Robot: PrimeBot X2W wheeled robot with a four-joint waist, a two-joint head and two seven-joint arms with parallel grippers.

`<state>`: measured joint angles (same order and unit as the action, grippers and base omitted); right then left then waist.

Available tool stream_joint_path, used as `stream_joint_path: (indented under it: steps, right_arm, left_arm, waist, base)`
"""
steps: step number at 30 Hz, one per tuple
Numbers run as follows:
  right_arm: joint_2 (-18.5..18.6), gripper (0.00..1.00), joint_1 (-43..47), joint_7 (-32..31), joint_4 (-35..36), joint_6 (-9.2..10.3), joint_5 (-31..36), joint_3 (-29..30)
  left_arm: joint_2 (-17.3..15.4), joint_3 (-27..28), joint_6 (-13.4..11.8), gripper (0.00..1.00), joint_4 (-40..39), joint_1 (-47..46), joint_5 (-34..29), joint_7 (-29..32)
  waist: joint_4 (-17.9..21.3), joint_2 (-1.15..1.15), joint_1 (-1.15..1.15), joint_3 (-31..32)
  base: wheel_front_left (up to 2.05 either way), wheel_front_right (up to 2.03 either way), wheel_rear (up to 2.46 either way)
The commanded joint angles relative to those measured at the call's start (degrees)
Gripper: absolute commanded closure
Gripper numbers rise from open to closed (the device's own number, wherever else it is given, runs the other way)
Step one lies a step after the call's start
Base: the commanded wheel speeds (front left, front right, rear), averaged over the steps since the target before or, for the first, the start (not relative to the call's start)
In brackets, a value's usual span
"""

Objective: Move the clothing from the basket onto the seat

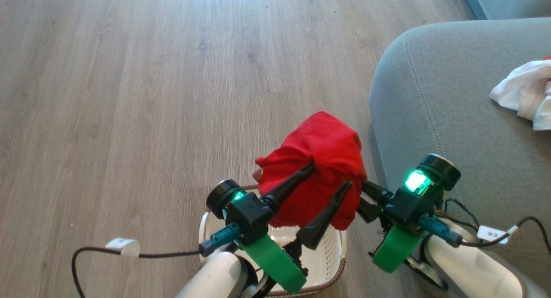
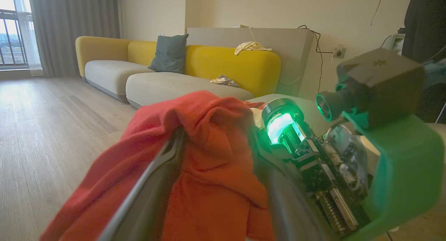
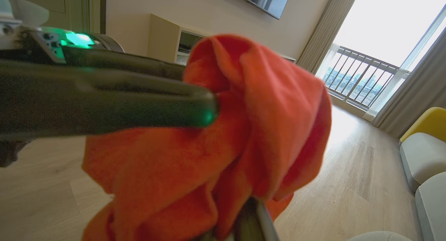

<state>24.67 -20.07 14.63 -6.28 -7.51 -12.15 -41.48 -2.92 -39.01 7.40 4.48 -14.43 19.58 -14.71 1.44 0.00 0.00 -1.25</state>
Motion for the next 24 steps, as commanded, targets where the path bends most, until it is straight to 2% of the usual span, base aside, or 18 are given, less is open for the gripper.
stream_joint_path:
  steps: [1, 7, 24]
  right_arm:
    - [-0.6, 1.00, 0.2, 0.4, 1.9, 0.02, 0.1, 1.0]
    - [-2.1, 1.00, 2.1, 0.4, 2.4, 0.02, 0.2, 6.3]
    - [-6.4, 1.00, 9.8, 0.4, 4.0, 0.02, 5.2, 27.2]
  left_arm:
    - [0.0, 2.0, 0.0, 0.00, -2.1, -2.8, -0.6, -0.3]
    - [0.0, 2.9, 0.0, 0.00, -2.3, -2.5, -0.6, -0.3]
    - [0.0, 8.9, -0.1, 0.00, -0.5, 1.6, -2.5, -0.3]
  waist:
    - [0.0, 0.00, 0.00, 0.0]
    - [0.1, 0.00, 0.00, 0.2]
    - [1.4, 0.00, 0.00, 0.9]
  base:
    - [0.00, 0.00, 0.00]
    - [0.00, 0.00, 0.00]
    - [0.00, 0.00, 0.00]
